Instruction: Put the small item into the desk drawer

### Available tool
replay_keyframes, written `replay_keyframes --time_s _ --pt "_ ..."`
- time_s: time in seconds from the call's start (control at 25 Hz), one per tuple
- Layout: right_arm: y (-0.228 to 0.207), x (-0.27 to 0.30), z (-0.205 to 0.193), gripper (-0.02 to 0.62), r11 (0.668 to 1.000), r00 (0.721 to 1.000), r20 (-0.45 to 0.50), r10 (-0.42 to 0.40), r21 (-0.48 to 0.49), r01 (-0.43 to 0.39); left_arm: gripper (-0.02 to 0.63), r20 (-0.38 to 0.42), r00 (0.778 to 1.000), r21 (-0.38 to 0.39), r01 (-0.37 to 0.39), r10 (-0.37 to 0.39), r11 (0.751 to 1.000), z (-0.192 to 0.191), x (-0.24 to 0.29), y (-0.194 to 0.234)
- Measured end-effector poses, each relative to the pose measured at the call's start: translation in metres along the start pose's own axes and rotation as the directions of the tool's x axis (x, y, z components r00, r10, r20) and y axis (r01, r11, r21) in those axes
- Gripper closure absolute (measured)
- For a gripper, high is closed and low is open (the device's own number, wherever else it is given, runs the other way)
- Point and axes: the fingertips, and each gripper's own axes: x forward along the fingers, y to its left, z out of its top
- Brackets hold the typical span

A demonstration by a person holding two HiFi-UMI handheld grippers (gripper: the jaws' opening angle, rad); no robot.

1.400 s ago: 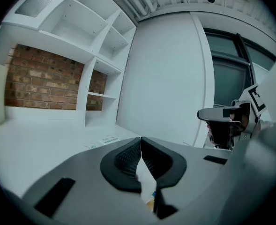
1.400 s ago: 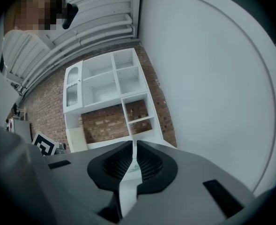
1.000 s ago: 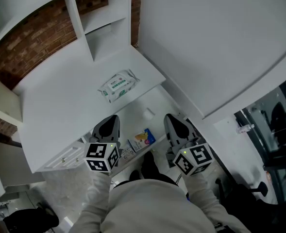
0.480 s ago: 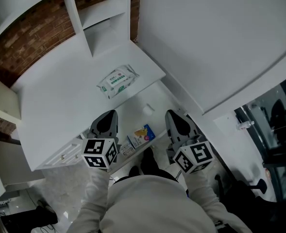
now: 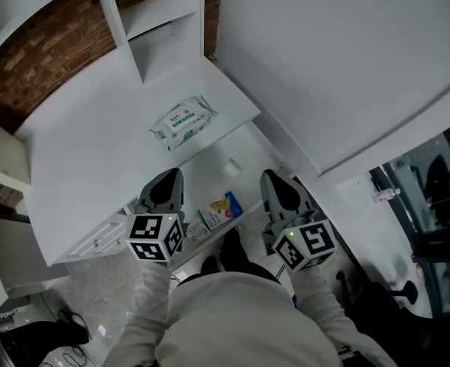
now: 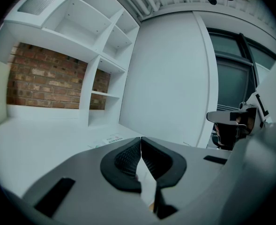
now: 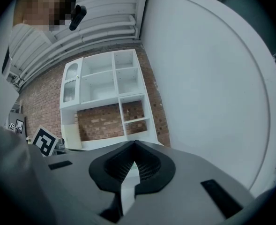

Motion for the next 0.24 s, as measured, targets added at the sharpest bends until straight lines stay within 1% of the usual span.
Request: replay_keyframes --time_s 0.24 --pt "-0.0075 0.0048 -0.0032 0.569 1.000 1.000 -0.010 0.001 0.005 -0.001 0.586 -0.005 1.000 0.002 -0.004 0.004 1.000 -0.0020 0.0078 -0.0001"
